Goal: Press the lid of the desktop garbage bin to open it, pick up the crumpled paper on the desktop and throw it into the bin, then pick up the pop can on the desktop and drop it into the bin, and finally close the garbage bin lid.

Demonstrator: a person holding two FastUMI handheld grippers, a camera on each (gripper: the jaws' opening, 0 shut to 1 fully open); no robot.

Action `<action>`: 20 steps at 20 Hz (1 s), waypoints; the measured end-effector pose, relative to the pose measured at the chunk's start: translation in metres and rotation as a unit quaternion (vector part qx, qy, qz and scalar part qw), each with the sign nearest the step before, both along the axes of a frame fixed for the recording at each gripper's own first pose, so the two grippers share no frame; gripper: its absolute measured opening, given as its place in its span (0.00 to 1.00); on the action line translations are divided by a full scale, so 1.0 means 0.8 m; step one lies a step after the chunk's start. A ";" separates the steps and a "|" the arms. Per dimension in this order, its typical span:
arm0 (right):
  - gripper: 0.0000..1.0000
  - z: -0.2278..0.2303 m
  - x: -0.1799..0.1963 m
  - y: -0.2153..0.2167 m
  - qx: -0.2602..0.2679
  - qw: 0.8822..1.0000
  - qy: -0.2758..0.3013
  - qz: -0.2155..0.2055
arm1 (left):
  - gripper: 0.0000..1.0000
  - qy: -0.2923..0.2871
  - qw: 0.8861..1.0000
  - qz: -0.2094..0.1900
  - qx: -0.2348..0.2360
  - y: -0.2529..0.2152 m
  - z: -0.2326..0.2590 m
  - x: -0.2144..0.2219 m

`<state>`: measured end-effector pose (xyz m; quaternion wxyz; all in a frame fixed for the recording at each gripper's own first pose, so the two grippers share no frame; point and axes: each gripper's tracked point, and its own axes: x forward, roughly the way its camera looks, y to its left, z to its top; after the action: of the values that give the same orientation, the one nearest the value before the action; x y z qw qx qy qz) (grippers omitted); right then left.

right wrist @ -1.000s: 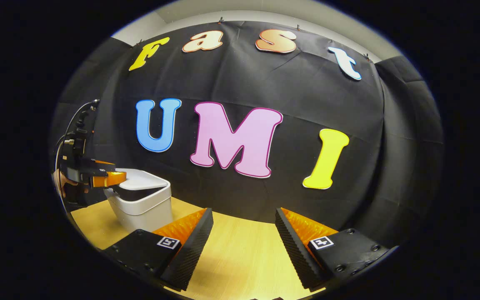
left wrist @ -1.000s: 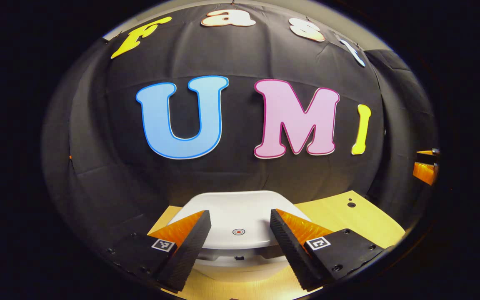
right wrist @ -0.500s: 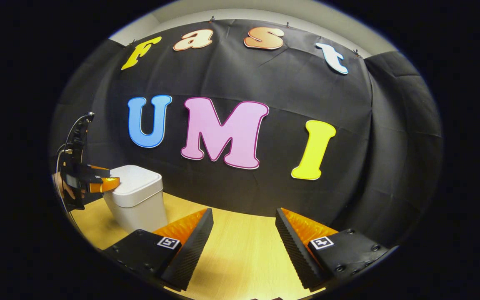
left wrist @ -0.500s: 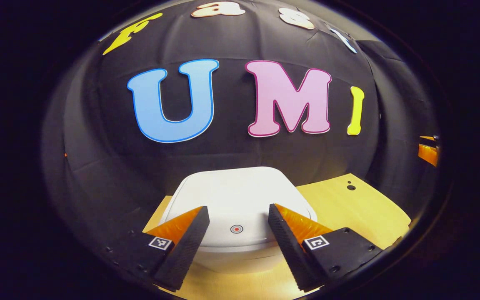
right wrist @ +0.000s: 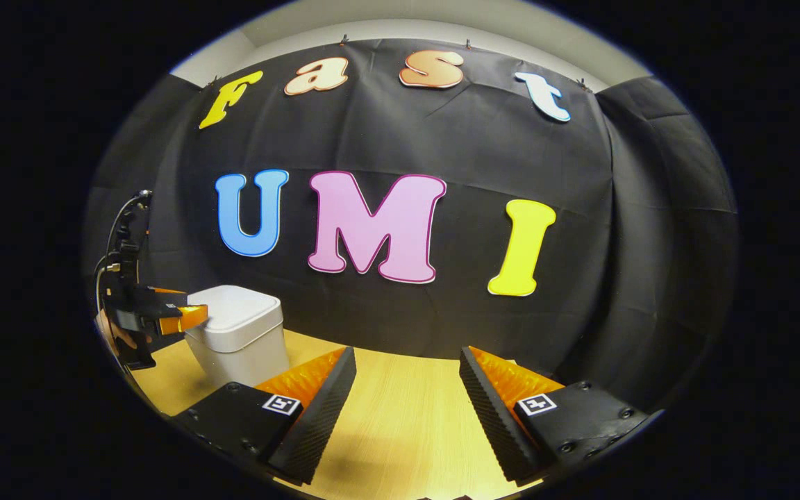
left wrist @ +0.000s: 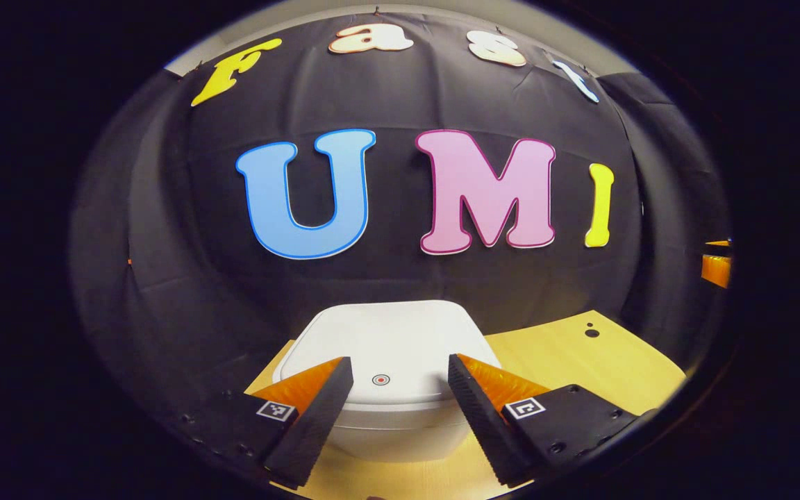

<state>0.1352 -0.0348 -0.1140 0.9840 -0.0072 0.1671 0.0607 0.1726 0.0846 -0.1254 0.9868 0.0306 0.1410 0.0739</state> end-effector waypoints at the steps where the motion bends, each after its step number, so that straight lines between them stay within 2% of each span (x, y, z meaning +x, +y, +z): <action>1: 0.97 0.008 -0.006 0.000 0.001 1.000 -0.006 -0.005 | 0.94 -0.018 1.000 -0.004 0.005 -0.008 0.018 -0.011; 3: 0.97 0.022 -0.024 0.005 0.006 1.000 -0.015 -0.019 | 0.94 -0.051 0.999 -0.019 0.005 -0.033 0.056 -0.036; 5: 0.97 0.039 -0.044 0.015 0.014 0.999 -0.032 -0.029 | 0.93 -0.075 0.996 -0.034 -0.023 -0.062 0.089 -0.070; 7: 0.97 0.051 -0.070 0.026 0.016 0.998 -0.047 -0.039 | 0.94 -0.092 0.995 -0.021 -0.041 -0.070 0.108 -0.108; 9: 0.96 0.054 -0.096 0.041 0.028 0.997 -0.050 -0.047 | 0.94 -0.104 0.994 -0.003 -0.022 -0.069 0.116 -0.149; 12: 0.96 0.052 -0.131 0.075 0.043 0.997 -0.043 -0.039 | 0.94 -0.130 0.991 -0.002 0.015 -0.073 0.128 -0.200; 15: 0.96 0.059 -0.153 0.094 0.034 0.998 -0.043 -0.032 | 0.94 -0.139 0.990 -0.016 0.014 -0.078 0.133 -0.224; 20: 0.96 0.079 -0.169 0.109 0.031 0.996 -0.067 -0.040 | 0.93 -0.148 0.989 -0.016 0.007 -0.065 0.131 -0.238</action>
<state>-0.0004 0.0527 -0.0508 0.9944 0.0262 0.0991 0.0263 -0.0181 0.0325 -0.0209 0.9976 0.0288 -0.0073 0.0628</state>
